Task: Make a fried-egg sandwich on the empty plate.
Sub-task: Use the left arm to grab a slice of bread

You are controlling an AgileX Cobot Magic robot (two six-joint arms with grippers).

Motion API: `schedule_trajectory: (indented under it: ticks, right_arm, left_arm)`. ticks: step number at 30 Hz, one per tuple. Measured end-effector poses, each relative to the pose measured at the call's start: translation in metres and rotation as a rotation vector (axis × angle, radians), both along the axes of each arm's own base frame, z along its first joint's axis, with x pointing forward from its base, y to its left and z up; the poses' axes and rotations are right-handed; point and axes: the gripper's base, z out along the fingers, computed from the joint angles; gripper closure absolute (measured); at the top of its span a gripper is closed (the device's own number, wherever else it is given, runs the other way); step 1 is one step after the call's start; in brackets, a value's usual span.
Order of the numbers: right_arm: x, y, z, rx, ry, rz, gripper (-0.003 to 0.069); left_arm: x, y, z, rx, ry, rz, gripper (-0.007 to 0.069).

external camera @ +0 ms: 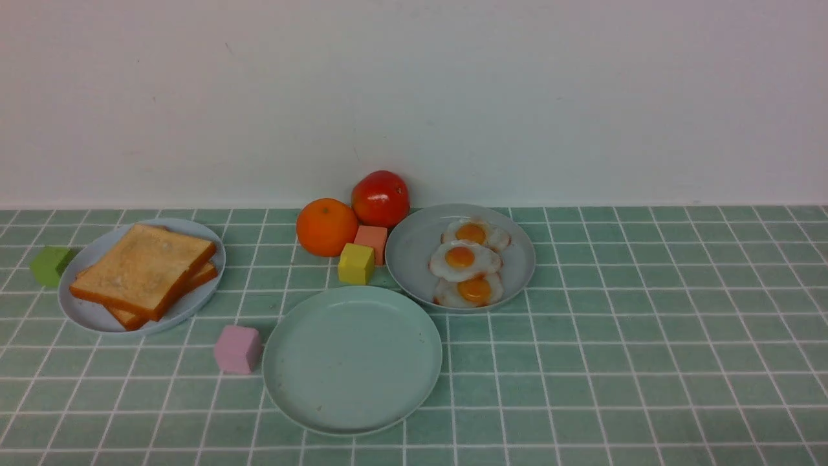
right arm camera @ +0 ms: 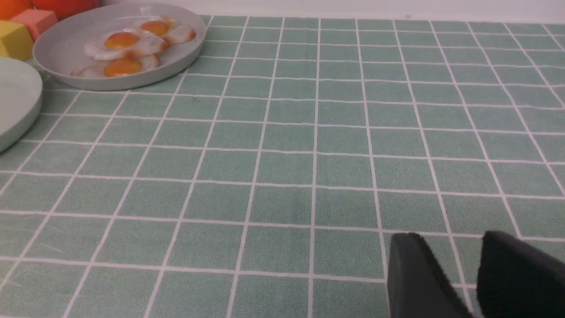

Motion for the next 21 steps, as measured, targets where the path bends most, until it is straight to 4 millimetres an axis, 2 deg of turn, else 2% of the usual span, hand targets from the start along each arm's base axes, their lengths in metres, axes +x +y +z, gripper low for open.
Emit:
schedule_trajectory:
  ticks: [16, 18, 21]
  right_arm:
    - [0.0, 0.0, 0.0, 0.0, 0.0, 0.0, 0.0419]
    - [0.0, 0.0, 0.0, 0.0, 0.0, 0.0, 0.0419]
    - [0.0, 0.0, 0.0, 0.0, 0.0, 0.0, 0.0419]
  left_arm:
    - [0.0, 0.0, 0.002, -0.013, -0.017, 0.002, 0.0386]
    - [0.002, -0.001, 0.006, -0.093, -0.06, 0.012, 0.0386]
    - [0.003, -0.003, 0.015, -0.317, -0.13, 0.041, 0.0386]
